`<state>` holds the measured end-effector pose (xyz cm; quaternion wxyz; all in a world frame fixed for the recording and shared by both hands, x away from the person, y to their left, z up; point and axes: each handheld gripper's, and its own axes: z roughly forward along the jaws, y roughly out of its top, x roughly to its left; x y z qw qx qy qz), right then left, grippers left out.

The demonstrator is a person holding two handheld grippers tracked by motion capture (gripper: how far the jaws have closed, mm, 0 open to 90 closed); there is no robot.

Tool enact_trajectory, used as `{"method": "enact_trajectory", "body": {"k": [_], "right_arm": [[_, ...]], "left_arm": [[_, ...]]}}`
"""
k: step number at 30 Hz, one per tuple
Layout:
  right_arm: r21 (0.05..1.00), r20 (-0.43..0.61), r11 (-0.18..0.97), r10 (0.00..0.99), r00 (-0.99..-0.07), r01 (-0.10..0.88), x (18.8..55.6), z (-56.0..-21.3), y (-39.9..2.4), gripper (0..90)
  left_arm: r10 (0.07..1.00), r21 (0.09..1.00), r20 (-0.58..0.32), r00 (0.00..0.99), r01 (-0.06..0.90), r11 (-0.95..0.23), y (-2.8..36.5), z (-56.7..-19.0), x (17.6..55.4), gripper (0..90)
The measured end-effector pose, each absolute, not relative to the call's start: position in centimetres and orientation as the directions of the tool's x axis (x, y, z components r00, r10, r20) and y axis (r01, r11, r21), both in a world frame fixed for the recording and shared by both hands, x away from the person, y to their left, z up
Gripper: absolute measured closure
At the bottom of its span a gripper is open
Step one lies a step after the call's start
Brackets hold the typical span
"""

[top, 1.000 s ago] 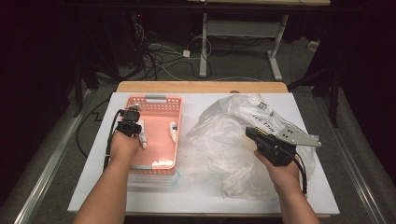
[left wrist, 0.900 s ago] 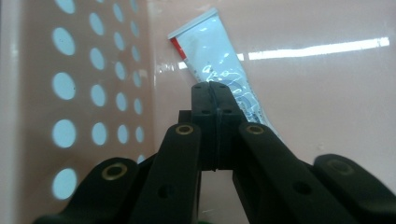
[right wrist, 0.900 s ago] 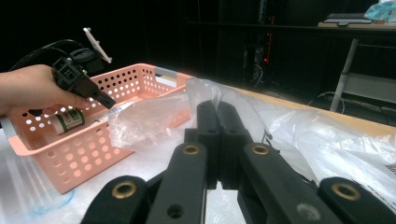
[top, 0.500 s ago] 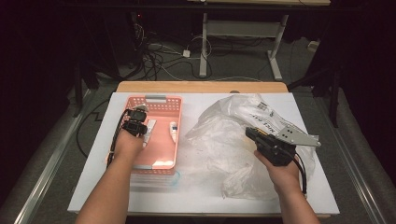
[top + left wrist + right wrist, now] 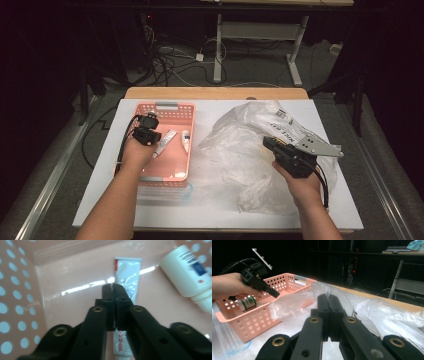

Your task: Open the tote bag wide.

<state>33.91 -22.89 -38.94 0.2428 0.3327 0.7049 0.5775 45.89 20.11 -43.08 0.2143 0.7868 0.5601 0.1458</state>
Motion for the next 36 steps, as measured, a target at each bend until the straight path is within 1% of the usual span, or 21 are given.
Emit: {"method": "enact_trajectory", "body": {"k": [1,3,4,5,6,9,10,11,12,13,15,16,20,28,32,36], "right_arm": [[0.976,0.041,0.112,0.751,-0.659,0.188,33.9,-39.0,-22.9,90.0],[0.976,0.043,0.111,0.752,-0.658,0.190,33.9,-39.0,-22.8,90.0],[0.976,0.045,0.109,0.752,-0.658,0.191,33.9,-39.0,-22.8,90.0],[0.975,0.046,0.109,0.751,-0.659,0.192,33.9,-39.0,-22.8,90.0],[0.975,0.045,0.110,0.750,-0.659,0.192,33.9,-39.0,-22.8,90.0],[0.975,0.046,0.109,0.750,-0.660,0.192,33.9,-39.0,-22.8,90.0],[0.975,0.046,0.109,0.750,-0.660,0.192,33.9,-39.0,-22.8,90.0],[0.975,0.048,0.109,0.750,-0.660,0.195,33.9,-39.0,-22.8,90.0],[0.975,0.048,0.109,0.750,-0.660,0.196,33.9,-39.0,-22.8,90.0],[0.975,0.049,0.109,0.750,-0.659,0.196,33.9,-39.0,-22.8,90.0],[0.974,0.048,0.110,0.750,-0.660,0.196,33.9,-39.0,-22.8,90.0],[0.975,0.049,0.108,0.751,-0.658,0.195,33.9,-39.1,-22.8,90.0],[0.975,0.049,0.108,0.751,-0.659,0.195,33.9,-39.1,-22.8,90.0],[0.975,0.046,0.112,0.748,-0.662,0.194,33.9,-39.1,-22.8,90.0],[0.975,0.045,0.112,0.748,-0.662,0.193,33.9,-39.1,-22.8,90.0],[0.975,0.044,0.113,0.748,-0.662,0.193,33.9,-39.0,-22.8,90.0]], "left_arm": [[0.938,0.507,-0.033,0.344,0.815,-0.281,20.2,-43.0,45.8,80.2],[0.928,0.522,-0.053,0.369,0.802,-0.290,20.4,-42.8,45.7,77.5],[0.922,0.528,-0.064,0.382,0.797,-0.293,20.5,-42.8,45.7,74.3],[0.914,0.525,-0.089,0.396,0.799,-0.295,20.6,-42.8,45.8,68.0],[0.907,0.516,-0.107,0.407,0.802,-0.299,20.6,-42.8,45.9,58.9],[0.893,0.498,-0.135,0.429,0.809,-0.313,20.9,-43.0,46.0,44.6],[0.891,0.486,-0.143,0.431,0.814,-0.317,21.0,-43.1,46.1,37.4],[0.888,0.474,-0.151,0.435,0.820,-0.321,21.0,-43.3,46.2,33.9],[0.892,0.456,-0.135,0.431,0.827,-0.330,20.9,-43.4,46.2,29.5],[0.893,0.443,-0.118,0.433,0.828,-0.343,20.9,-43.6,46.3,20.7],[0.890,0.422,-0.113,0.441,0.833,-0.359,20.8,-43.9,46.4,18.4],[0.890,0.406,-0.104,0.444,0.836,-0.369,20.7,-44.1,46.4,13.8],[0.896,0.377,-0.081,0.438,0.845,-0.379,20.7,-44.5,46.5,13.6],[0.885,0.325,-0.055,0.462,0.847,-0.421,20.2,-45.1,46.4,25.5],[0.883,0.324,-0.056,0.467,0.845,-0.426,20.2,-45.1,46.4,27.8],[0.874,0.328,-0.056,0.483,0.836,-0.441,20.1,-45.0,46.2,35.1]]}}
